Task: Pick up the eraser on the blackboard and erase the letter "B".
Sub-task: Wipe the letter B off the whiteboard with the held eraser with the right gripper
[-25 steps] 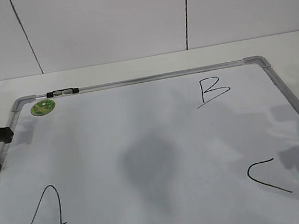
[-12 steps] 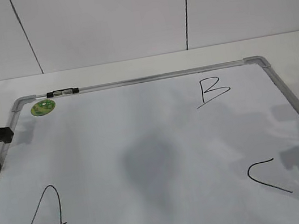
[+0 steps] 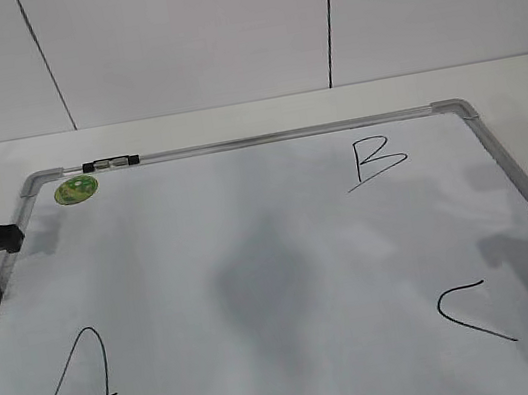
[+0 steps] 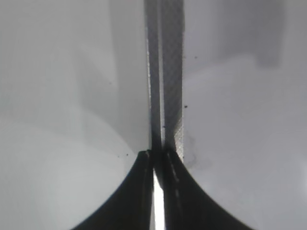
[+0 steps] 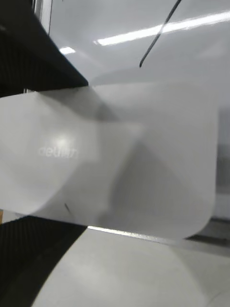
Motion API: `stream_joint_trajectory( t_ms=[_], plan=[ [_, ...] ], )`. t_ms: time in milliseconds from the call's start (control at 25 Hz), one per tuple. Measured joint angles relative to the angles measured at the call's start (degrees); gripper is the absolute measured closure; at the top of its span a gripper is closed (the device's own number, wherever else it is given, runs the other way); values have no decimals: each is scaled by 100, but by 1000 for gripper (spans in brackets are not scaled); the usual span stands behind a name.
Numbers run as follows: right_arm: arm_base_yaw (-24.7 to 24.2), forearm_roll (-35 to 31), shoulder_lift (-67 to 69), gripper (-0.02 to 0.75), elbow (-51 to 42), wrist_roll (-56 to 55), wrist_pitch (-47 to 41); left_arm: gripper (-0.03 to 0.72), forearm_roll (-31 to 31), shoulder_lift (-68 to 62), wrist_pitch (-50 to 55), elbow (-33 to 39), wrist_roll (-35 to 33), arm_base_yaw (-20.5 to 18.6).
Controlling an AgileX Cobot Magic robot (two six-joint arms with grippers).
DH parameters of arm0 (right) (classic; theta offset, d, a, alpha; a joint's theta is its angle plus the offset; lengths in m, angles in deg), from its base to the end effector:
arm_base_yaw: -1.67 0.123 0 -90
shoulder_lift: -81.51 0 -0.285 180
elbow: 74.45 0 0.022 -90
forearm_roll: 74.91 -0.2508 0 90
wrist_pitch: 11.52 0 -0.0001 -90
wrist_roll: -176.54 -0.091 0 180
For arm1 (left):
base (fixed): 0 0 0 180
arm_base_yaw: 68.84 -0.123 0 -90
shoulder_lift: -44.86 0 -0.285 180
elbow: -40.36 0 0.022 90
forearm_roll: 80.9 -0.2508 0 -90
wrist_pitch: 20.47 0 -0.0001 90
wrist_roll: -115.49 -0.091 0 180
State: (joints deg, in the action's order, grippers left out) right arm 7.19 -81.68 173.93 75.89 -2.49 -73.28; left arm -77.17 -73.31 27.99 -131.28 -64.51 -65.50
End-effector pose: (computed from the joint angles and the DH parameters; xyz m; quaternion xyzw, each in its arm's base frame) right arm 0.2283 0.0316 0.2029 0.0269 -0.9978 -0.0497 0.0354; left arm 0.3562 -0.0252 0.1521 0.0086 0.9987 -0.0265 0.0429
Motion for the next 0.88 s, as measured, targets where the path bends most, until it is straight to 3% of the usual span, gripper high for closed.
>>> stream_joint_trajectory(
  t_ms=[240,400,880],
  plan=[
    [0,5,9,204,805,-29,-323,672,0,0,11,-10,0,0],
    [0,111,415,204,1867,-139,-625,672,0,-9,23,-10,0,0],
    [9,477,3084,205,5128,-291,-806,672,0,-9,67,-12,0,0]
  ],
)
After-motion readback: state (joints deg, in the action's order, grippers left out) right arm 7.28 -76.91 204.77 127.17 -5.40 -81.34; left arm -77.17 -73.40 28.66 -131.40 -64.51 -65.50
